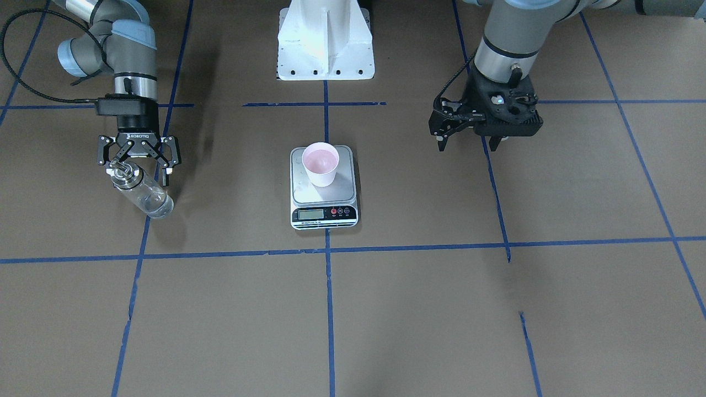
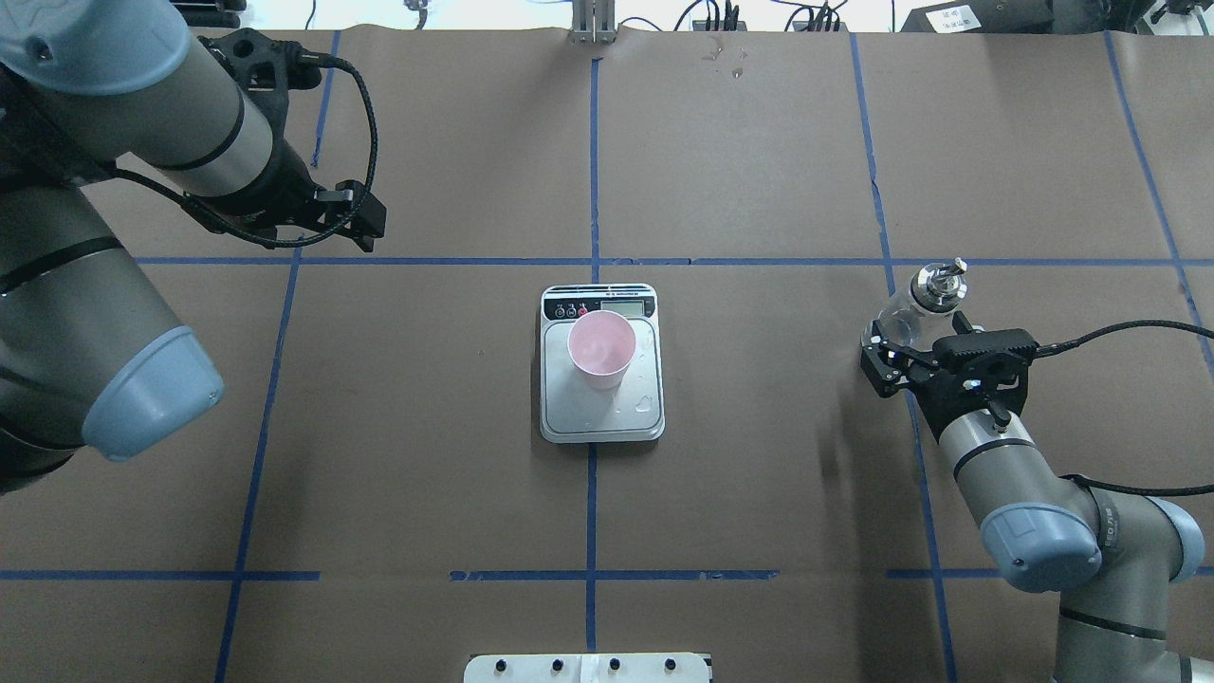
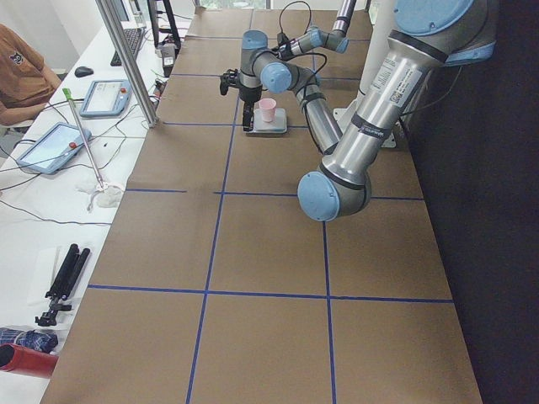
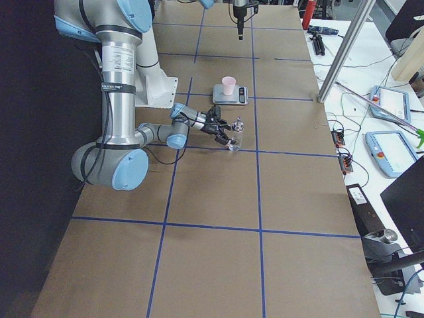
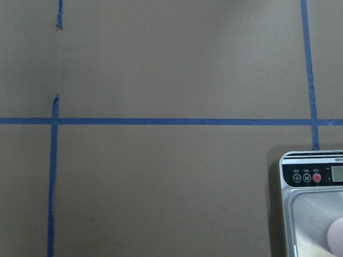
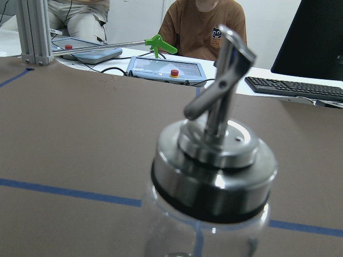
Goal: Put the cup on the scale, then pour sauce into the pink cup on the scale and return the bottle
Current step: 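Grasp the glass sauce bottle with the right gripper while the left arm withdraws, then lift the glass bottle with the right gripper while the left arm retracts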
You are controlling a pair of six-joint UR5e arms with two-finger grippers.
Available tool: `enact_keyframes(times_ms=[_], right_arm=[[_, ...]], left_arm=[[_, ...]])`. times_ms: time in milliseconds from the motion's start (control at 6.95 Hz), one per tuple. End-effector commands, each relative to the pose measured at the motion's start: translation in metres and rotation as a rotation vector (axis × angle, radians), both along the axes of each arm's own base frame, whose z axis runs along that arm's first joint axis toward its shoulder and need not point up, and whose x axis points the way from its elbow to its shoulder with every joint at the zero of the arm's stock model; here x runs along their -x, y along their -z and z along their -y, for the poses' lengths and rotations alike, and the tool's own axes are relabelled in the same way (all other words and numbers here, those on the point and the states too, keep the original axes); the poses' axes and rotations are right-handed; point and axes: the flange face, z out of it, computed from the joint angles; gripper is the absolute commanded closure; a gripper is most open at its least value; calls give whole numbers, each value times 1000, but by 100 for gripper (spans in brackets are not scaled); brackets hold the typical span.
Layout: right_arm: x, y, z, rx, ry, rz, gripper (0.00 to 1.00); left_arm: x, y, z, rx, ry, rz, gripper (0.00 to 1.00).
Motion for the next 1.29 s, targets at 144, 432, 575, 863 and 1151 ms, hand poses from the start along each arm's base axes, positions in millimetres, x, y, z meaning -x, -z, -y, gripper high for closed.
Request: enact_keyframes(times_ms=[144, 432, 575, 863, 1151], right_arm=[[12, 1, 11, -2, -12, -2, 1], [19, -2, 16, 1, -16, -6, 1], [19, -2, 16, 1, -16, -6, 10], [14, 4, 20, -7, -19, 36, 87], [5, 31, 20, -45, 18, 210, 100]], left_arm=[[7, -3, 4, -4, 6, 6, 0], [7, -2, 4, -3, 7, 5, 0], [7, -2, 4, -3, 7, 5, 0], [10, 0, 2, -3, 7, 2, 0], [33, 9, 0, -7, 28, 10, 0]])
